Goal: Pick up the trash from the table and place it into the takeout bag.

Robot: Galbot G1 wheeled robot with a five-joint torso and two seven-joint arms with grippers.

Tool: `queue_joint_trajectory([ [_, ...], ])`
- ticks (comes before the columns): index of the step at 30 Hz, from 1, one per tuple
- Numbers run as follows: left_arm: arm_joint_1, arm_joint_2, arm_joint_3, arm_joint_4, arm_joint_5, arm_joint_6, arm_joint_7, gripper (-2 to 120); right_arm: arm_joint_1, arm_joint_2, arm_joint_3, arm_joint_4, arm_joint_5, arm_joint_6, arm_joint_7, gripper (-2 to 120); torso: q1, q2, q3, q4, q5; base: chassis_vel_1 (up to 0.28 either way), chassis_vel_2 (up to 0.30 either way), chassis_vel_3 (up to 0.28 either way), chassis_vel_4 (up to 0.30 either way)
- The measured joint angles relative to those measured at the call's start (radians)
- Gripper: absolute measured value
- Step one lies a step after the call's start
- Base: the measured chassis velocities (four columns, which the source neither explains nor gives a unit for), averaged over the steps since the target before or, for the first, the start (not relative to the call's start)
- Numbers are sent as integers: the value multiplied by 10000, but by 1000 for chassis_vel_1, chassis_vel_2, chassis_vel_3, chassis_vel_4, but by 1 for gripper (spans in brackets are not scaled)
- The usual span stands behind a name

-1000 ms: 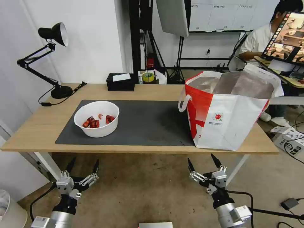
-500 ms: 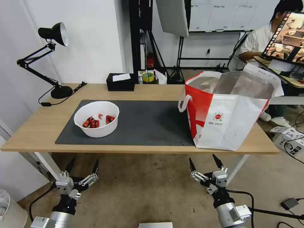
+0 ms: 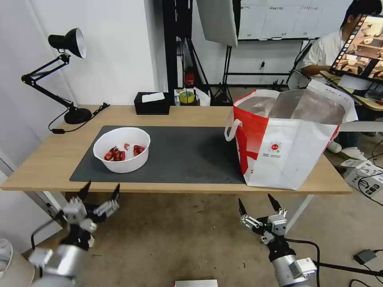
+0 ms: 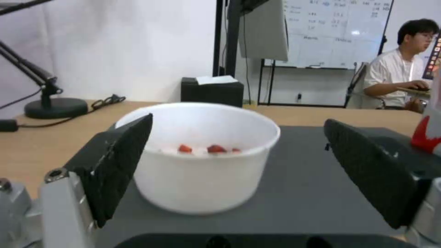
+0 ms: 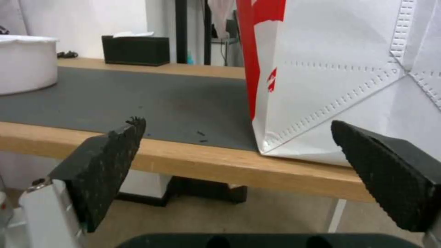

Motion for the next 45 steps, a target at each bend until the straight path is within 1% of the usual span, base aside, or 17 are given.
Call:
queue_joint_trajectory([
  [1, 0, 0, 0, 0, 0, 0, 0, 100, 0, 0, 0, 0, 0, 0, 0, 100, 0, 0, 0, 0, 0, 0, 0, 0, 0],
  [4, -1232, 1333, 232, 439, -1206, 496, -422, 100, 0, 0, 0, 4, 1, 0, -1, 100, 1, 0, 0, -4, -1, 0, 0, 0, 0],
  [5, -1232, 1333, 232, 439, -1206, 496, -422, 100, 0, 0, 0, 4, 1, 0, -1, 100, 1, 0, 0, -4, -1, 0, 0, 0, 0],
  [7, -1888, 2179, 387, 761, -1966, 842, -599, 100, 1, -1, 0, 7, 2, 1, -2, 100, 3, 0, 1, -3, -5, 0, 0, 0, 0],
  [8, -1888, 2179, 387, 761, -1966, 842, -599, 100, 1, -1, 0, 7, 2, 1, -2, 100, 3, 0, 1, -3, -5, 0, 0, 0, 0],
  [11, -2501, 3242, 432, 1211, -2829, 1574, -841, 100, 1, 0, 1, 7, 5, 1, -2, 100, 2, 0, 0, 2, 3, 0, 0, 0, 0],
  [15, -3408, 3731, 963, 1665, -3445, 2192, -989, 100, 1, 0, 0, 8, 5, 1, -3, 100, 2, 0, 1, 1, -1, 0, 0, 0, 0],
  [17, -4293, 4067, 1364, 2131, -4154, 2841, -1029, 100, 1, 0, 0, 9, 6, 1, -5, 100, 4, -1, 1, -7, 0, 0, 0, 0, 0],
  [18, -4293, 4067, 1364, 2131, -4154, 2841, -1029, 100, 1, 0, 0, 9, 6, 1, -5, 100, 4, -1, 1, -7, 0, 0, 0, 0, 0],
  [21, -4915, 4376, 1465, 2621, -5088, 3780, -1067, 100, 1, 0, 1, 9, 8, 1, -5, 100, 2, 0, 0, 2, 0, 0, 0, 0, 0],
  [24, -5597, 4519, 1807, 2990, -5549, 4298, -1125, 100, 1, 0, 0, 9, 8, 1, -9, 100, 0, 0, -2, 2, 1, 0, 0, 0, 0],
  [26, -6412, 4683, 2216, 3405, -6147, 5452, -1147, 100, 1, 0, 0, 9, 8, 1, -10, 100, 1, 0, 0, -3, 0, 0, 0, 0, 0],
  [27, -6412, 4683, 2216, 3405, -6147, 5452, -1147, 100, 1, 0, 0, 9, 8, 1, -10, 100, 1, 0, 0, -3, 0, 0, 0, 0, 0],
  [30, -7029, 4750, 2492, 3723, -6742, 6787, -955, 100, 2, -1, 1, 9, 8, 1, -10, 100, 1, 0, 0, 0, 3, 0, 0, 0, 0],
  [35, -7648, 4613, 2873, 4028, -7364, 7424, -918, 100, 2, -1, 1, 9, 8, 1, -14, 100, 1, 0, 0, 0, 1, 0, 0, 0, 0],
  [37, -8220, 4486, 3335, 4230, -7650, 7948, -1008, 100, 1, 0, 1, 9, 8, 1, -14, 100, 1, 0, 0, -1, 1, 0, 0, 0, 0],
  [45, -9849, 4080, 4846, 5124, -7787, 8431, -1611, 100, 1, -1, 1, 9, 8, 1, -15, 100, 1, 0, 0, -2, 1, 0, 0, 0, 0],
])
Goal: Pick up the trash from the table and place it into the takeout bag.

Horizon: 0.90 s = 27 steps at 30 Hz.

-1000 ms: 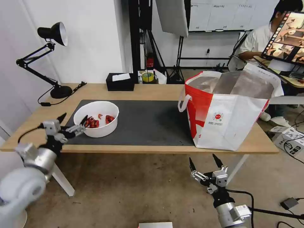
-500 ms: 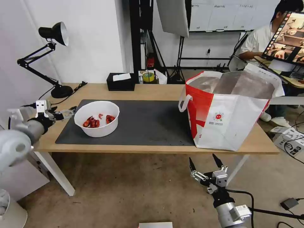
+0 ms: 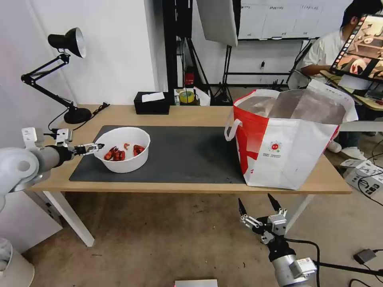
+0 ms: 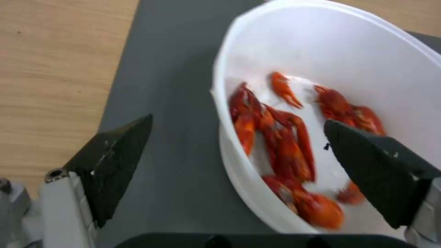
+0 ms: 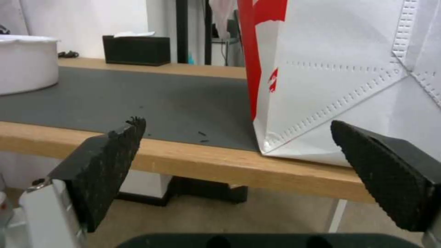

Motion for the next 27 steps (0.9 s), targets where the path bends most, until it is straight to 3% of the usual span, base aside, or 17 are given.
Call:
queue_joint_trajectory([
  [8, -1088, -504, 1185, 701, 244, 16, -665, 100, 0, 0, 0, 0, 0, 0, 0, 100, 0, 0, 0, 0, 0, 0, 0, 0, 0],
  [18, -1456, -699, 1513, 1003, 87, 455, -1105, 100, 0, 0, 0, 0, 0, 0, 0, 100, 0, 1, 0, 2, 0, 0, 0, 0, 0],
  [27, -2185, -852, 1999, 1162, -860, 966, -1726, 96, 0, 0, 0, 0, 0, 0, 1, 100, -1, 1, -1, 2, 1, 0, 0, 0, 0],
])
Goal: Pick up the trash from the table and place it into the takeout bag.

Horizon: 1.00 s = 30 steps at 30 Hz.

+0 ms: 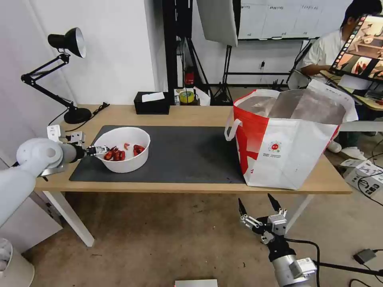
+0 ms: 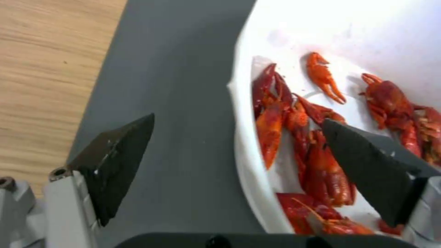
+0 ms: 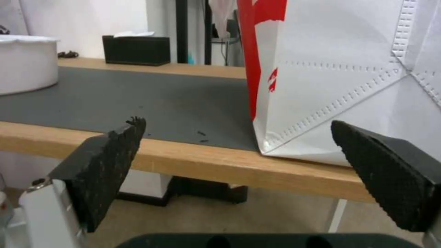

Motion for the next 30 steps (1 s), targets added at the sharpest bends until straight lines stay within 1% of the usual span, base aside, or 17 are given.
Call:
queue_joint_trajectory([
  [1, -111, 0, 98, 7, -137, 13, -131, 91, 0, 0, 0, 0, 0, 0, 0, 100, 0, 0, 0, -1, 0, 0, 0, 0, 0],
  [2, -111, 0, 98, 7, -137, 13, -131, 91, 0, 0, 0, 0, 0, 0, 0, 100, 0, 0, 0, -1, 0, 0, 0, 0, 0],
  [4, -195, 23, 188, 8, -284, 15, -261, 78, 0, 0, 0, 1, 0, 0, 0, 100, -1, 0, 0, -2, 0, 0, 0, 0, 0],
  [5, -195, 23, 188, 8, -284, 15, -261, 78, 0, 0, 0, 1, 0, 0, 0, 100, -1, 0, 0, -2, 0, 0, 0, 0, 0],
  [8, -195, 68, 225, -15, -303, 16, -274, 71, 0, 0, 0, 0, 0, 0, 0, 100, 0, 0, 1, -1, 0, 0, 0, 0, 0],
  [10, -155, 95, 238, -34, -305, 12, -275, 58, 0, 0, 0, 1, 0, 0, 0, 100, -1, 0, 0, -1, 0, 0, 0, 0, 0],
  [11, -155, 95, 238, -34, -305, 12, -275, 58, 0, 0, 0, 1, 0, 0, 0, 100, -1, 0, 0, -1, 0, 0, 0, 0, 0],
  [14, -49, 111, 236, -87, -304, 2, -265, 43, 0, 0, 0, 0, 0, 0, 0, 100, -1, 0, 0, -1, 0, 0, 0, 0, 0],
  [15, -49, 111, 236, -87, -304, 2, -265, 43, 0, 0, 0, 0, 0, 0, 0, 100, -1, 0, 0, -1, 0, 0, 0, 0, 0],
  [17, 23, 128, 231, -126, -304, -1, -236, 33, 0, 0, 1, 0, 0, 0, 0, 100, 0, 0, 0, -1, 0, 0, 0, 0, 0],
  [18, 23, 128, 231, -126, -304, -1, -236, 33, 0, 0, 1, 0, 0, 0, 0, 100, 0, 0, 0, -1, 0, 0, 0, 0, 0],
  [20, 49, 109, 222, -132, -318, -9, -224, 21, 0, 0, 0, 0, 0, 0, 0, 100, -1, 0, 0, -1, 1, 0, 0, 0, 0],
  [21, 49, 109, 222, -132, -318, -9, -224, 21, 0, 0, 0, 0, 0, 0, 0, 100, -1, 0, 0, -1, 1, 0, 0, 0, 0],
  [23, 65, 80, 209, -133, -342, -17, -220, 10, 0, 0, 0, 0, 0, 0, 0, 100, -1, 0, 0, -1, 1, 0, 0, 0, 0],
  [24, 65, 80, 209, -133, -342, -17, -220, 10, 0, 0, 0, 0, 0, 0, 0, 100, -1, 0, 0, -1, 1, 0, 0, 0, 0],
  [26, 80, 73, 173, -161, -430, -18, -191, 1, 0, 0, 0, 0, 0, 0, 0, 100, 0, 0, 0, -1, -2, 0, 0, 0, 0],
  [30, 98, 78, 104, -228, -562, -17, -193, 0, 0, 0, 0, 0, 0, 0, 0, 100, -1, 0, 0, -2, -1, 0, 0, 0, 0],
])
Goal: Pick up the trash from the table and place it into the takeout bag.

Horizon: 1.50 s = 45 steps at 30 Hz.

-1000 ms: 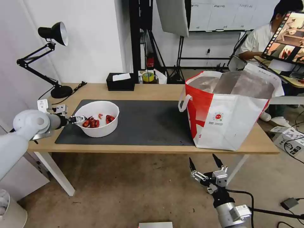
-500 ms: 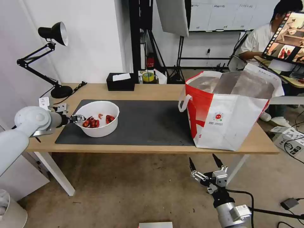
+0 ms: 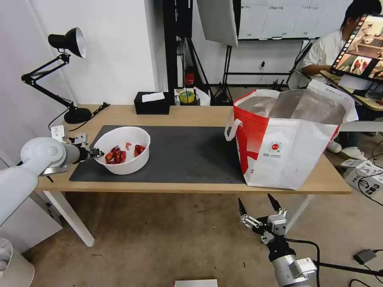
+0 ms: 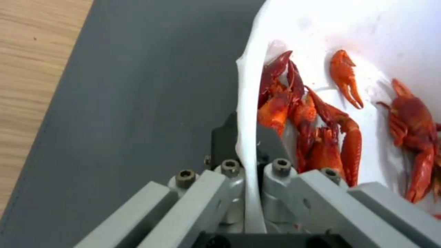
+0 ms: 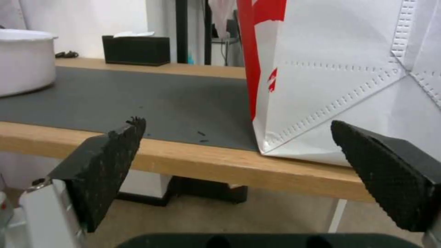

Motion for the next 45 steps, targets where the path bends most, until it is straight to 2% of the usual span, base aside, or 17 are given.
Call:
queue_joint_trajectory([
  [9, -105, -258, -426, -289, -96, 3, 43, 0, 0, 0, 0, 0, 0, 0, 0, 100, 1, 0, 1, 2, -2, 0, 0, 0, 0],
  [13, -735, -518, -492, -684, -320, 2, -23, 0, 0, 0, 0, 0, 0, 0, 0, 100, 1, -1, 0, 2, -1, 0, 0, 0, 0],
  [15, -1173, -654, -337, -856, -476, 1, -125, 0, 0, 0, 0, 0, 0, 0, 1, 100, 0, -1, 0, 3, 3, 0, 0, 0, 0],
  [17, -2132, -980, 141, -1145, -757, 0, -400, 0, 0, 0, 0, 0, 0, 0, 1, 100, 1, 0, 0, 0, 3, 0, 0, 0, 0],
  [21, -2874, -1381, 607, -1253, -1008, -2, -690, 0, 0, 0, 0, 0, 0, 0, 0, 100, 0, 0, 0, -1, 3, 0, 0, 0, 0],
  [27, -5120, -2434, 1948, -998, -1558, -4, -1291, 0, 0, 0, 0, 0, 0, 0, 1, 100, 2, -1, 1, -2, 3, 0, 0, 0, 0],
  [28, -5120, -2434, 1948, -998, -1558, -4, -1291, 0, 0, 0, 0, 0, 0, 0, 1, 100, 2, -1, 1, -2, 3, 0, 0, 0, 0],
  [31, -6012, -3103, 2363, -809, -1775, -9, -1552, 0, 0, 0, 0, 0, 0, 0, 1, 100, 2, -1, 1, 0, 0, 0, 0, 0, 0],
  [36, -6549, -3717, 2622, -626, -1870, -10, -1768, 0, 1, 0, 0, 0, 0, 0, 0, 100, 1, -2, 0, 1, 5, 0, 0, 0, 0],
  [39, -7111, -4992, 3019, -173, -1877, -42, -2069, 0, 1, 0, 0, 0, 0, 0, 1, 100, 2, -2, 0, 1, 4, 0, 0, 0, 0],
  [40, -7111, -4992, 3019, -173, -1877, -42, -2069, 0, 1, 0, 0, 0, 0, 0, 1, 100, 2, -2, 0, 1, 4, 0, 0, 0, 0],
  [43, -7350, -5949, 3292, 124, -1843, -207, -2415, 0, 0, 0, 0, 0, 1, 0, 1, 100, 2, -2, 1, -4, 6, 0, 0, 0, 0],
  [44, -7350, -5949, 3292, 124, -1843, -207, -2415, 0, 0, 0, 0, 0, 1, 0, 1, 100, 2, -2, 1, -4, 6, 0, 0, 0, 0],
  [45, -7418, -6261, 3391, 261, -1805, -302, -2590, 0, 0, 0, 0, 0, 0, 0, 1, 100, 2, -2, 1, -2, 7, 0, 0, 0, 0],
])
